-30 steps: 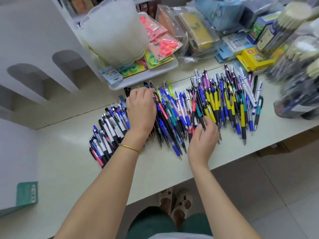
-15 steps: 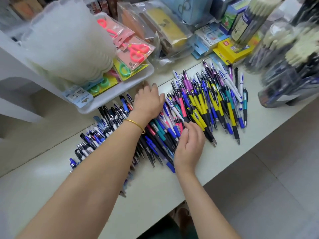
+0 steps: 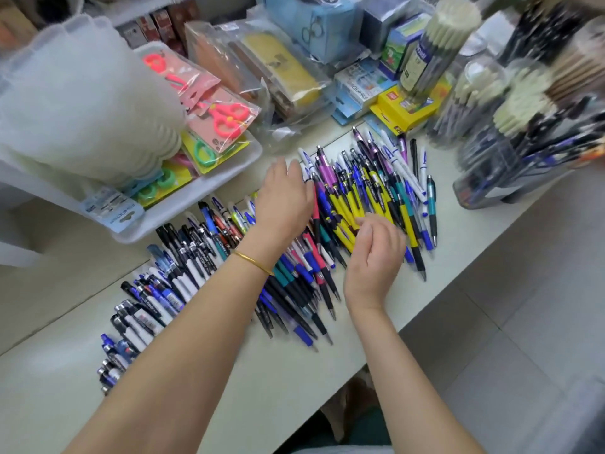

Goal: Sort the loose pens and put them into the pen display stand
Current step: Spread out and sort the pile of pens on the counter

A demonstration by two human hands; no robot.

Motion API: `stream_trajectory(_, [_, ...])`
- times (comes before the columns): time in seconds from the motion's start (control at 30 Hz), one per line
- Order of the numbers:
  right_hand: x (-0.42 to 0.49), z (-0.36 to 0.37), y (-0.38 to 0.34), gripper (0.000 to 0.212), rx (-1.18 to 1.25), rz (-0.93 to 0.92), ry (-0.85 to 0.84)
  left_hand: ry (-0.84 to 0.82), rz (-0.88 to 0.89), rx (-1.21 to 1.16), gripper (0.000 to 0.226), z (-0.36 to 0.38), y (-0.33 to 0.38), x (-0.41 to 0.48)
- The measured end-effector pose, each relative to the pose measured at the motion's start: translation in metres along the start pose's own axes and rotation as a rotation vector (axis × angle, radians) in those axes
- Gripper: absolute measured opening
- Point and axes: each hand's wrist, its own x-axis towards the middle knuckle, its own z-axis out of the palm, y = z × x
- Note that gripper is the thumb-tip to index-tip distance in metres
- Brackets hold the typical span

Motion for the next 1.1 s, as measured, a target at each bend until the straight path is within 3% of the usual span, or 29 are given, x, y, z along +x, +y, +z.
stream_trajectory(0.13, [0.057,-0.026,0.029,0.032,-0.054,0.187,0.016,-0.014,0.177,-0.034,0.05,0.015,0.043,0.007])
stream_trajectory(0.23, [0.094,-0.033,0.05,0.036,-0.151,0.314,-0.075,-0.015,0.187,-0.015,0.051,0.028,0.065,0.019])
stream_trajectory(0.43, [0.153,-0.02,0.072,0.04,-0.375,0.19,-0.221,-0.05,0.086,0.021,0.057,0.044,0.093,0.075])
stream_trajectory(0.73, [0.175,0.0,0.088,0.04,-0.216,0.062,-0.393,-0.152,-0.005,0.153,0.055,0.069,0.107,0.116])
stream_trajectory(1.0, [0.177,0.01,0.076,0.038,-0.077,0.009,-0.541,-0.095,-0.092,0.077,0.038,0.057,0.099,0.105])
stream_trajectory(1.1, [0.18,0.015,0.071,0.04,-0.036,0.007,-0.636,-0.046,-0.118,0.058,0.047,0.052,0.091,0.104])
